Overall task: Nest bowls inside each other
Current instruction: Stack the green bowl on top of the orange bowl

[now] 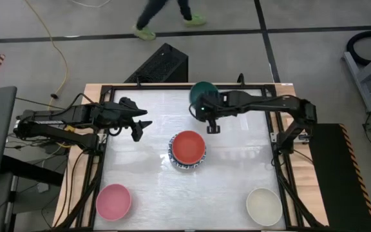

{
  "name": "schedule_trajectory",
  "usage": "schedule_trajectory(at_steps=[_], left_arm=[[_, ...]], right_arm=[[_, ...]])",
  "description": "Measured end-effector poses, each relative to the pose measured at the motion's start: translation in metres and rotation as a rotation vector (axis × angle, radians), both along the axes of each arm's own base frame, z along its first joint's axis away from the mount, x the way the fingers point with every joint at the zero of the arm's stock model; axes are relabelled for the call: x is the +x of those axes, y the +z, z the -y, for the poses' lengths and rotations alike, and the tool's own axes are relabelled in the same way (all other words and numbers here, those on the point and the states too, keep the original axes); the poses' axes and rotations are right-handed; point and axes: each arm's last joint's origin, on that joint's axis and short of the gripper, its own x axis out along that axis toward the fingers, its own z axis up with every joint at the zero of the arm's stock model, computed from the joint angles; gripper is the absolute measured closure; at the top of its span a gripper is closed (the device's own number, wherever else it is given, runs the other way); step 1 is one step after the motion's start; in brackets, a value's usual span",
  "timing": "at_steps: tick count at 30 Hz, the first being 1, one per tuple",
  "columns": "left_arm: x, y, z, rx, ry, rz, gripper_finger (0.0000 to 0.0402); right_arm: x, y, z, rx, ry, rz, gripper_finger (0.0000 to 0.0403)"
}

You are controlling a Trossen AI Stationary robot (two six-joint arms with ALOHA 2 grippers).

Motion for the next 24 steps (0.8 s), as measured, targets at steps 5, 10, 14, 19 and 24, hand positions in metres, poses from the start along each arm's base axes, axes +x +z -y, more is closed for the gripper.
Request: schedule_trajectory(at_steps=[5, 10, 14, 19, 24], left_arm=[[0.000, 0.000, 0.000, 0.018, 0.003, -0.006, 0.0168], [0.000, 0.000, -0.001, 0.028, 0.018, -0.007, 0.0168], [0.000, 0.000, -0.001, 0.035, 0.019, -0.009, 0.0168], [0.000, 0.000, -0.001, 0.039, 0.018, -0.011, 0.0168], [0.000, 0.000, -0.001, 0.039, 0.018, -0.011, 0.0168]], right_arm=[[-0.004, 0.019, -0.035, -0.065, 0.446, -0.015, 0.0396], [-0.010, 0.027, -0.071, -0.076, 0.752, 0.000, 0.0396], [-0.009, 0.024, -0.094, -0.084, 0.860, -0.019, 0.0393], [-0.001, 0.009, -0.114, -0.066, 0.935, -0.065, 0.0393], [0.008, -0.009, -0.120, -0.046, 0.948, -0.134, 0.0393]])
